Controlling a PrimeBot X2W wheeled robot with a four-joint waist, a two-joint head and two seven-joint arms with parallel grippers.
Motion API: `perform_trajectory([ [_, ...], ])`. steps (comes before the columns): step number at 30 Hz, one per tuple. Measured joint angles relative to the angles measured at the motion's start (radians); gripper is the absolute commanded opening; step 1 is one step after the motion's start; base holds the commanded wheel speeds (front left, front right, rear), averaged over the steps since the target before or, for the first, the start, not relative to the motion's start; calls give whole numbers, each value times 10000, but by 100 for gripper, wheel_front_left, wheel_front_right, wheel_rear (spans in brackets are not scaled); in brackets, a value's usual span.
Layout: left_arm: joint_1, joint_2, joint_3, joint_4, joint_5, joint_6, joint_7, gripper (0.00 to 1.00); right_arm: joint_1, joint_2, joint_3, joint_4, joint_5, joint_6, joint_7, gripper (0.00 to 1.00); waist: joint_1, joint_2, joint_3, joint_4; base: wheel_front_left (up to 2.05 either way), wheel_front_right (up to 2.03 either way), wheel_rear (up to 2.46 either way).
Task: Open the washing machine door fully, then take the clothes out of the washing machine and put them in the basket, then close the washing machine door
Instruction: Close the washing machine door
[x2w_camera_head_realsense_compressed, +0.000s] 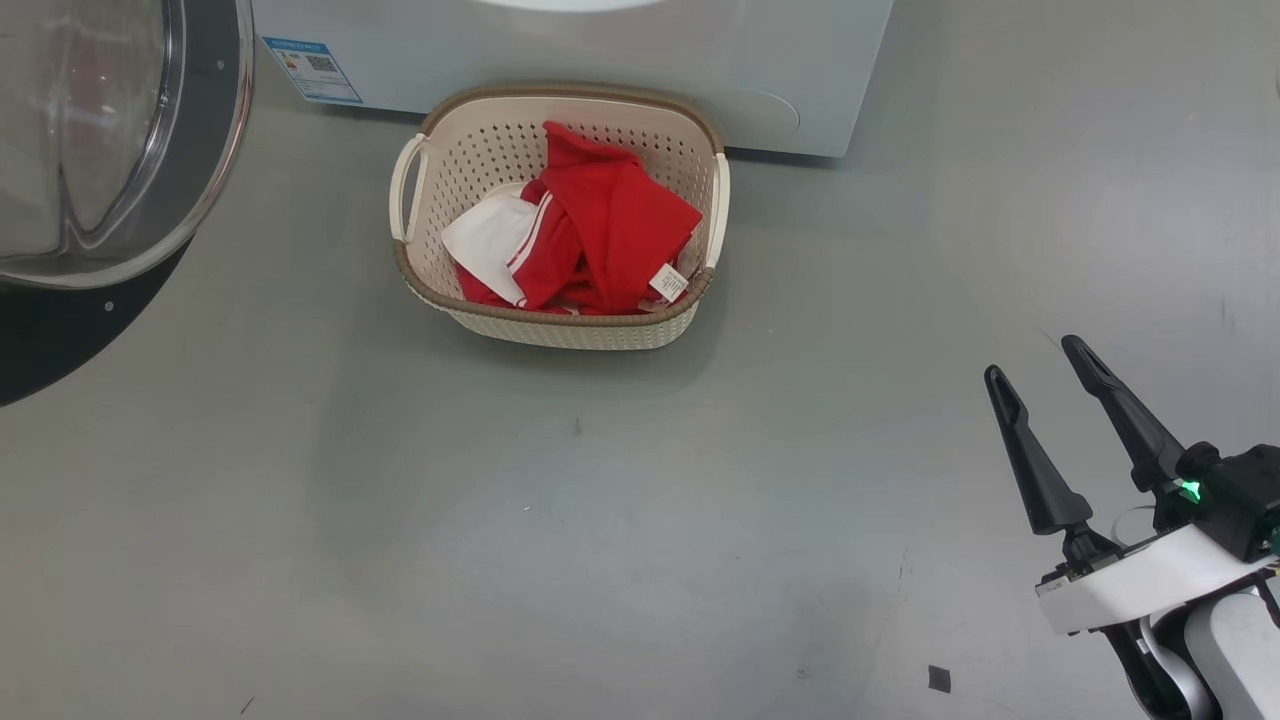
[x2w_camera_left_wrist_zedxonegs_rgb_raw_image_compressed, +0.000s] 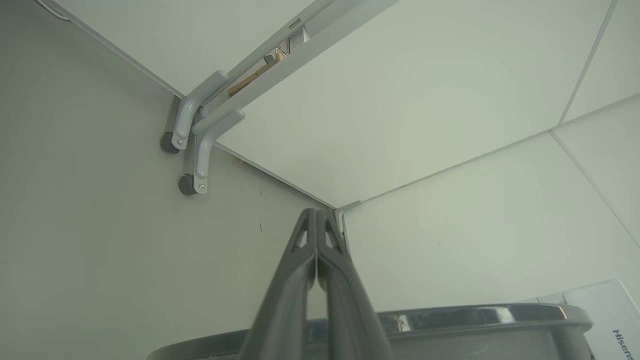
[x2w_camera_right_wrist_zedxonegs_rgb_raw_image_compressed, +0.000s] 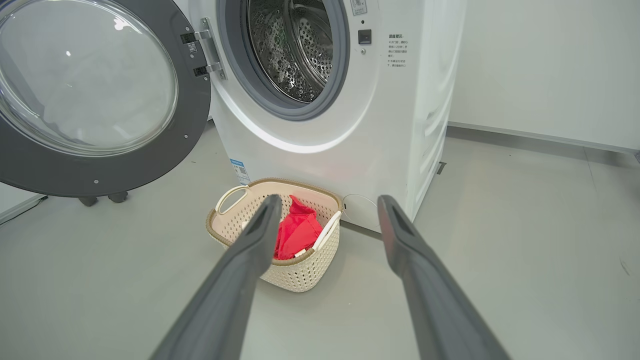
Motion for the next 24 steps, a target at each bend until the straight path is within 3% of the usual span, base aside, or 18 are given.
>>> perform_trajectory([
  [7, -569, -345, 322, 531, 36, 0, 401, 0, -1, -6, 59, -8, 2, 0, 0, 100, -1, 0, -57, -86, 0, 0, 0],
  [24, -1465, -483, 1340, 953, 690, 0, 1014, 0, -1, -213, 58, -63, 2, 0, -2, 100, -1, 0, -58, -283, 0, 0, 0],
])
